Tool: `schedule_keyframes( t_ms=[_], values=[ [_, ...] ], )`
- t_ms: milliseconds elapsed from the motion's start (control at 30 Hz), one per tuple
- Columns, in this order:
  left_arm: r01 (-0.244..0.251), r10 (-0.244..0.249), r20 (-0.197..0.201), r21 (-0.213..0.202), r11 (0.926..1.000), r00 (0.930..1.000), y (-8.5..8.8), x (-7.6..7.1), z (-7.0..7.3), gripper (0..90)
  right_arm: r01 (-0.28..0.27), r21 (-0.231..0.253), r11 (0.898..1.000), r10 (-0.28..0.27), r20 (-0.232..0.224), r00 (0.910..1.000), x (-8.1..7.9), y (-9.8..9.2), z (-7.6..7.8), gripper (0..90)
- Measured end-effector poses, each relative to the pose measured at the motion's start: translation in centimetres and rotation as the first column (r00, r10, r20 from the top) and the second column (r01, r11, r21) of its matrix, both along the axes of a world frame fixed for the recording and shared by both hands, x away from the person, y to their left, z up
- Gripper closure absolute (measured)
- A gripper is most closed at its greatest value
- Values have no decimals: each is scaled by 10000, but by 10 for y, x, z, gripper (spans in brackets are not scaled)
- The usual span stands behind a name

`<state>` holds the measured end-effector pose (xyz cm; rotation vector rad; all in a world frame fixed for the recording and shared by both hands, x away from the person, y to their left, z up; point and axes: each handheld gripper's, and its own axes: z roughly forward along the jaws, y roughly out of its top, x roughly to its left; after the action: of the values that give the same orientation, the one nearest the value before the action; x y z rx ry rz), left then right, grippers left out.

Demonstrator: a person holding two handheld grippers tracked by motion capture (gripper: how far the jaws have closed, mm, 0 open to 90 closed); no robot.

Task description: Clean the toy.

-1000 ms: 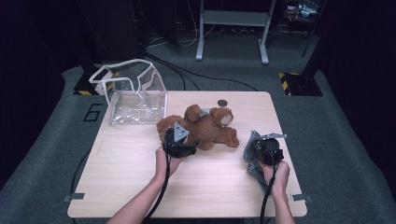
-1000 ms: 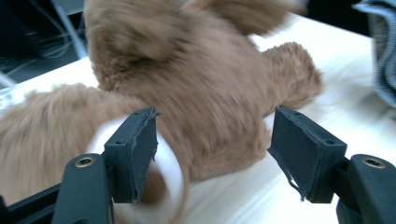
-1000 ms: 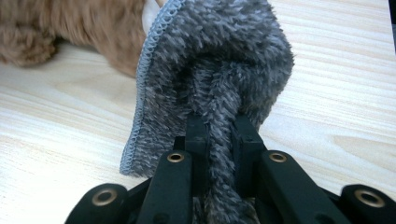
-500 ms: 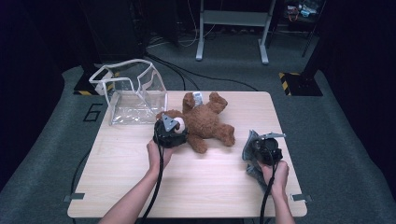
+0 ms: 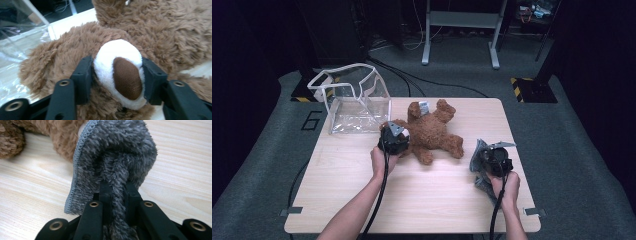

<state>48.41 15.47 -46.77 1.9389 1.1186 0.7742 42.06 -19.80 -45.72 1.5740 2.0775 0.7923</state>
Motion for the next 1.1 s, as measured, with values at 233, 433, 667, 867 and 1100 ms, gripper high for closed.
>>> schedule_keyframes(
  t_ms=[233, 433, 667, 867, 1100],
  values=[
    [1355, -1344, 267, -447, 9898, 9906, -9, -14, -2, 542, -109, 165, 9998, 104, 303, 9995, -2, 3, 10, 800],
    [2094, -2089, 147, -642, 9757, 9778, -17, -20, 0, 536, -443, 441, 9980, 411, 697, 9967, -4, 11, 30, 801],
    [2642, -2663, -21, -1181, 9572, 9639, -20, -28, 1, 523, -1344, 559, 9894, 1271, 1173, 9849, 0, 40, 55, 801],
    [2837, -2864, -109, -1047, 9532, 9581, -19, -29, 2, 465, -2509, 1214, 9604, 2251, 1934, 9549, 17, 91, 80, 800],
    [2867, -2877, 31, -960, 9532, 9577, -14, -36, 11, 364, -2117, 345, 9767, 2068, 1110, 9721, 45, 112, 60, 755]
  ],
)
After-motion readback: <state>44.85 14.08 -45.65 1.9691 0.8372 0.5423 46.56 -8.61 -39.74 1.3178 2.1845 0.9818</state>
